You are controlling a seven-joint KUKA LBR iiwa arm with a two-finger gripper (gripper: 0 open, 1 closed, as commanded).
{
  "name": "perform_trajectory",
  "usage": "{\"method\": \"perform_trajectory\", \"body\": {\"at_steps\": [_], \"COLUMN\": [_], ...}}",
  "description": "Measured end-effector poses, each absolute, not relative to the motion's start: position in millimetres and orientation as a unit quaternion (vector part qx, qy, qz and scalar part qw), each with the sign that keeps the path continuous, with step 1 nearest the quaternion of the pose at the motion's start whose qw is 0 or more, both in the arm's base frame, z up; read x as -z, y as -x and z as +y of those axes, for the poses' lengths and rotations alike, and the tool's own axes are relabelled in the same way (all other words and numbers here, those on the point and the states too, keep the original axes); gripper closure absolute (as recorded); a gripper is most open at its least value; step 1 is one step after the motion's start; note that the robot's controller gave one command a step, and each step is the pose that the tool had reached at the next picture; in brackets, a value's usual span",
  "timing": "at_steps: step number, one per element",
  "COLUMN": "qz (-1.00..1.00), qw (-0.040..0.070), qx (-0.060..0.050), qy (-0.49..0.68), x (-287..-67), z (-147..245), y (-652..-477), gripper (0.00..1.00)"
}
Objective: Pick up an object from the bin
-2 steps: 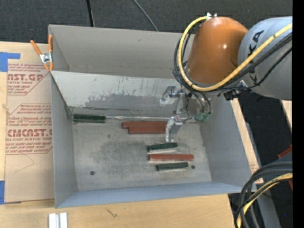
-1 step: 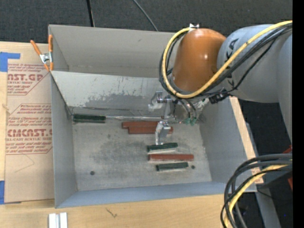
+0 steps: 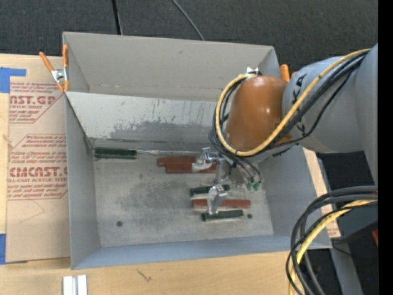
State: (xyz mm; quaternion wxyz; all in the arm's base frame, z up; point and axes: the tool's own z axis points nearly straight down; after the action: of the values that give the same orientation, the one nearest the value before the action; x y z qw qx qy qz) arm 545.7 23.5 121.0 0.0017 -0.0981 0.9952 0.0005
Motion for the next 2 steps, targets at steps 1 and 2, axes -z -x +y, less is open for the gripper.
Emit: {"method": "perform_trajectory", "body": {"at_steps": [1,2], "qz": [0.994,0.994], "qw": [-0.009,-0.011], "qx": [-0.003,-0.003], "qy": [0.112,0.112], "x": [-79.2,-79.0], "z": [-3.9,-4.5], "y": [-562.0,-561.4], "gripper": [1.00,1.00]}}
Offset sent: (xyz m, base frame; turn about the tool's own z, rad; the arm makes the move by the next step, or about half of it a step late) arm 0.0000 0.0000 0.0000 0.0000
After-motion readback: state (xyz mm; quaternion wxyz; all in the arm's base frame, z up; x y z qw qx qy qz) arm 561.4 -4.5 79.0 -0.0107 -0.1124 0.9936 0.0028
